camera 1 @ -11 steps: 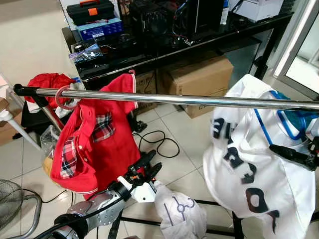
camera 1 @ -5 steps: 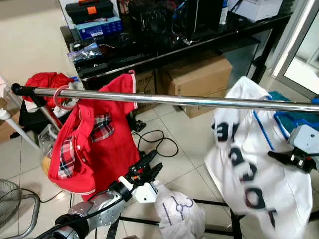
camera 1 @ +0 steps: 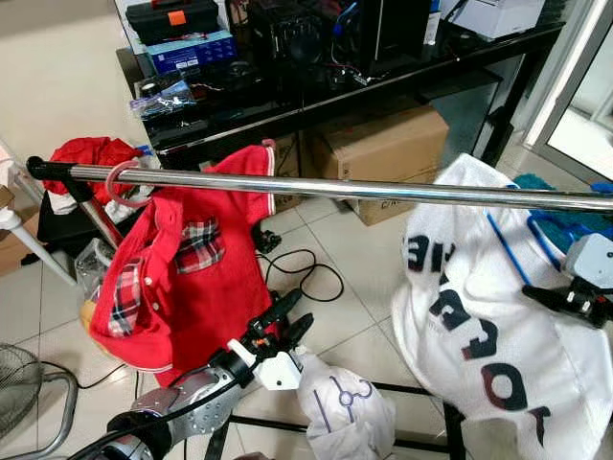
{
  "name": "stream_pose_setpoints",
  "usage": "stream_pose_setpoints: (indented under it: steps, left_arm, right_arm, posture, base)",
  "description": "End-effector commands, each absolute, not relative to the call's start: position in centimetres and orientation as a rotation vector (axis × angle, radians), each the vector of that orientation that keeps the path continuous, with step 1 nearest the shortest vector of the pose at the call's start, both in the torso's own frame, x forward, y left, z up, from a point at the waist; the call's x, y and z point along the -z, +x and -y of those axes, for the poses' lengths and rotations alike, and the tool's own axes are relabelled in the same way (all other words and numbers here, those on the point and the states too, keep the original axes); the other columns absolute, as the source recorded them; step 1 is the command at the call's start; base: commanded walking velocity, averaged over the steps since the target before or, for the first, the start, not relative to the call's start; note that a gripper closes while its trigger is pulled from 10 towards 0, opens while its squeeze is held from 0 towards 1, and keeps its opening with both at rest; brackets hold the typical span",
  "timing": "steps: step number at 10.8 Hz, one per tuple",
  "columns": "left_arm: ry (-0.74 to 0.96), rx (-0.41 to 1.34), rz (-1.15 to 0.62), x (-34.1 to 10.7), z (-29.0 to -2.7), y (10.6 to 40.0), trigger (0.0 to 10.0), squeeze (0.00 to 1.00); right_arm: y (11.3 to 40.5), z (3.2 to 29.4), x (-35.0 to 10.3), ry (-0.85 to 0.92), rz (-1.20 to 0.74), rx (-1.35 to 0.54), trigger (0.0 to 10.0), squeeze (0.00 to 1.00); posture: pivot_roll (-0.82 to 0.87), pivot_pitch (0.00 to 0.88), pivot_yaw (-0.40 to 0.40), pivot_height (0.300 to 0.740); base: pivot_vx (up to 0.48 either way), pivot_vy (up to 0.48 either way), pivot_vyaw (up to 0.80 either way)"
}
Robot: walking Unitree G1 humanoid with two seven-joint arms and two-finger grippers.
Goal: Hang hanger
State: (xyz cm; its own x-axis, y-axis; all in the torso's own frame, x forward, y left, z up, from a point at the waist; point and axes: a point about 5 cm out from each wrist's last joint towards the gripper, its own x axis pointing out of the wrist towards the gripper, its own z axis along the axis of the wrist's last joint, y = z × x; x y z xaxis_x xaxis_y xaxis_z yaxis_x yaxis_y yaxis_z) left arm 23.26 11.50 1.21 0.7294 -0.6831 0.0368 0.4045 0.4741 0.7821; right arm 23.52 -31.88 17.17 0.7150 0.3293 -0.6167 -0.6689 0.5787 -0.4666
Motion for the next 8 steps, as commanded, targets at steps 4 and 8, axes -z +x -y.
stream_pose_setpoints:
  steps: [4, 8]
  left_arm:
    - [0.848, 0.683, 0.349, -1.1, -11.8, 23.4, 10.0, 0.00]
    - [0.847, 0.678, 0.341, -1.1, -11.8, 23.4, 10.0, 0.00]
  right_arm:
    - [23.6, 32.2, -16.9, -0.804, -0.567, -0.591, 0.0, 0.00]
    - [23.9, 32.2, -17.9, -0.836, -0.592, -0.619, 0.0, 0.00]
  posture:
    - [-0.12, 0.042, 0.067, 0.740]
    - [-0.11, 0.037, 0.062, 0.740]
  base:
    - [0.000, 0.000, 0.00]
    - [0.000, 0.000, 0.00]
